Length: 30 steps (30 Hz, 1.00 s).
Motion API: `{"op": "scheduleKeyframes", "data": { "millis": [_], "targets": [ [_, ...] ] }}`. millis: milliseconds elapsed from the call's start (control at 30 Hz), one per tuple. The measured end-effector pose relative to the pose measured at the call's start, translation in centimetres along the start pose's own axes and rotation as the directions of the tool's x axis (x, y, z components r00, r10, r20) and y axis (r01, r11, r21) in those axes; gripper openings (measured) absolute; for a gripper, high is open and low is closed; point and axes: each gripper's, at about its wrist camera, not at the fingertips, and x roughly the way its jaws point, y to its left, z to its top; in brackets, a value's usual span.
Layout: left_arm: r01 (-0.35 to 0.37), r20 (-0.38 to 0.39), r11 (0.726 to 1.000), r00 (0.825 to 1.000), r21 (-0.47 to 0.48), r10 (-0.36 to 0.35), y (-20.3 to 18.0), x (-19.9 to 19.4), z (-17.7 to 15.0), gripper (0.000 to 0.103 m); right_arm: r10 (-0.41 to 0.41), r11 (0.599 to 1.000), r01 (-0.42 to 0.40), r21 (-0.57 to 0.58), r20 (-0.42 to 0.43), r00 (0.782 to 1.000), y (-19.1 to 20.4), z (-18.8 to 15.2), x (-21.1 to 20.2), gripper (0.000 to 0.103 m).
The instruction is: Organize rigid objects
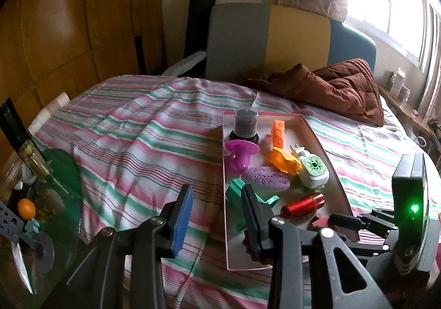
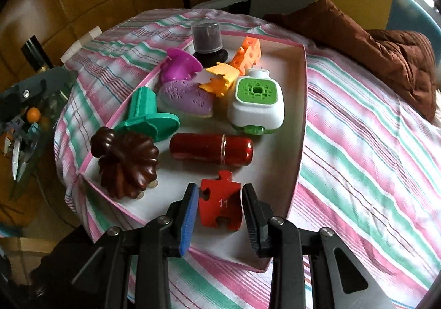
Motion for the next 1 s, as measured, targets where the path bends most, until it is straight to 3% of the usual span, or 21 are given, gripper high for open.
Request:
{"op": "scheduleKeyframes", "data": {
  "millis": [300,367,433,567,767,1000],
  "targets": [
    [-0.014,0.047,1.000,0.999,-0.016,0.015,0.0,-1.4,0.1,0.038,-0.036,0.997,0.030,0.072,0.082,0.996,-0.1,0.1,-2.1,0.058],
    [-0.046,0.070,0.999,0.996,-0.016,0.047,-0.2,-2.0,0.0,0.038,-0.063,0.994,0.052,0.097,0.120,0.991,-0.1,0.3,-3.1,0.062],
    [-0.093,0.079,0.996,0.993,-0.008,0.093,-0.7,-2.4,0.0,0.045,-0.104,0.987,0.082,0.137,0.165,0.981,0.0,0.3,-4.2,0.071],
    [-0.090,0.120,0.996,0.989,-0.009,0.091,-1.2,-3.7,-0.6,0.045,-0.182,0.972,0.141,0.187,0.223,0.958,0.9,-0.1,-5.8,0.073],
    [-0.100,0.120,0.995,0.988,0.012,0.098,-2.1,-4.5,-1.8,0.045,-0.258,0.956,0.204,0.213,0.268,0.928,1.9,-0.9,-7.1,0.075],
    [-0.064,0.062,0.998,0.996,-0.013,0.064,-1.7,-4.3,-2.5,0.045,-0.259,0.955,0.204,0.214,0.273,0.926,2.3,-1.4,-7.3,0.077]
  ]
}}
